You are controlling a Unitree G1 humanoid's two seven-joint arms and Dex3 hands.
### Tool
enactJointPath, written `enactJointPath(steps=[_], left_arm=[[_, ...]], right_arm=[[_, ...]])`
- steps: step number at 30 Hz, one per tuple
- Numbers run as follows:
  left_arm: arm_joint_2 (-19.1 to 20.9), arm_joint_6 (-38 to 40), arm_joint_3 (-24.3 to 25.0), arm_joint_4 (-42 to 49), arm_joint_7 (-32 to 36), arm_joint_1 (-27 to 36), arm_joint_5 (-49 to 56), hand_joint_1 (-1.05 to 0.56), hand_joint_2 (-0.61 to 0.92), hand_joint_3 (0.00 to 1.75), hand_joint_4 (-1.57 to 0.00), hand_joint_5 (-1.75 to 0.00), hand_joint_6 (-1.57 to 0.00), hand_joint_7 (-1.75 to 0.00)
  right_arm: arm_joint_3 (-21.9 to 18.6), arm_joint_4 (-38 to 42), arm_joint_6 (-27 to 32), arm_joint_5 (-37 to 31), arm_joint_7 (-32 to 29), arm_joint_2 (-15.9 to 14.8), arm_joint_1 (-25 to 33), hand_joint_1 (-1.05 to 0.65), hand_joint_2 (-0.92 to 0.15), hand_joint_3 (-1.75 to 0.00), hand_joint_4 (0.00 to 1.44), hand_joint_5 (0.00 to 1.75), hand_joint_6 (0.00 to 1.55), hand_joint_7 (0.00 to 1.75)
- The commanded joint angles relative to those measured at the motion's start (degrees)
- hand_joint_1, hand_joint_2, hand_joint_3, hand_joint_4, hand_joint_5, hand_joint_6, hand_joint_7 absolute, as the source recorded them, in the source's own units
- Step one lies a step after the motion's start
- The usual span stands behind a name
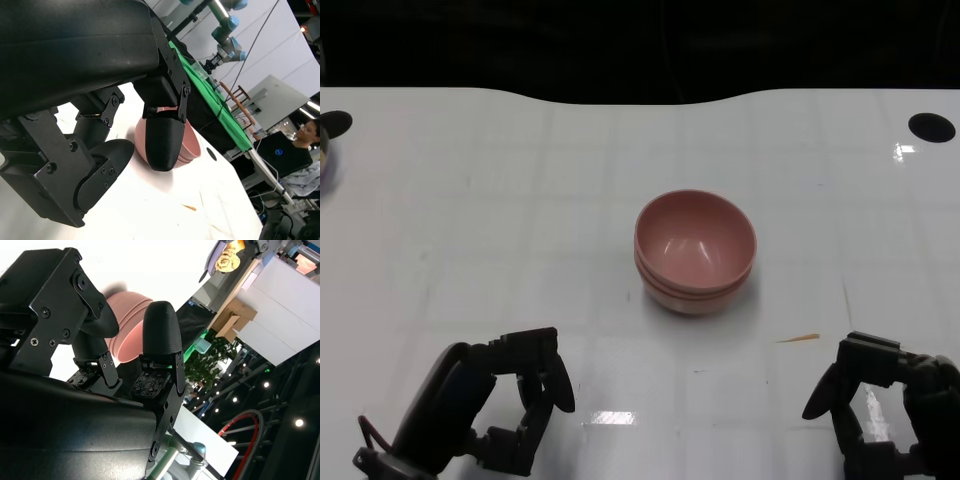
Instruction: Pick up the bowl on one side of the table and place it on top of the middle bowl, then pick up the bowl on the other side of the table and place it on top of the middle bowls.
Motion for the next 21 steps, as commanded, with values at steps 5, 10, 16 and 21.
enactJointPath(steps=[5,10,16,21], left_arm=[[0.48,-2.19,0.61,3.05,-1.0,-1.16,-1.23,0.04,0.19,1.62,-0.95,-1.6,-0.91,-1.4],[0.73,-3.32,0.98,3.91,-0.5,-1.38,-0.16,0.01,0.18,1.62,-0.95,-1.58,-0.92,-1.37],[1.31,-3.28,1.08,3.61,-1.09,-1.03,-0.06,-0.01,0.16,1.62,-0.95,-1.58,-0.93,-1.35],[1.83,-3.55,1.0,3.78,-1.28,-1.12,0.0,-0.01,0.16,1.59,-0.94,-1.61,-0.93,-1.34]], right_arm=[[-1.97,2.71,-1.26,0.68,0.91,0.89,-0.92,0.21,-0.1,-1.69,0.88,1.62,0.88,1.36],[-2.08,3.96,-1.97,0.84,1.42,1.33,-1.34,0.2,-0.07,-1.72,0.9,1.57,0.9,1.33],[-2.48,3.7,-2.25,-0.08,1.4,2.1,-1.07,0.18,-0.05,-1.74,0.9,1.53,0.91,1.29],[-2.67,3.11,-1.74,-0.2,1.76,2.57,-0.76,0.18,-0.06,-1.72,0.89,1.52,0.91,1.26]])
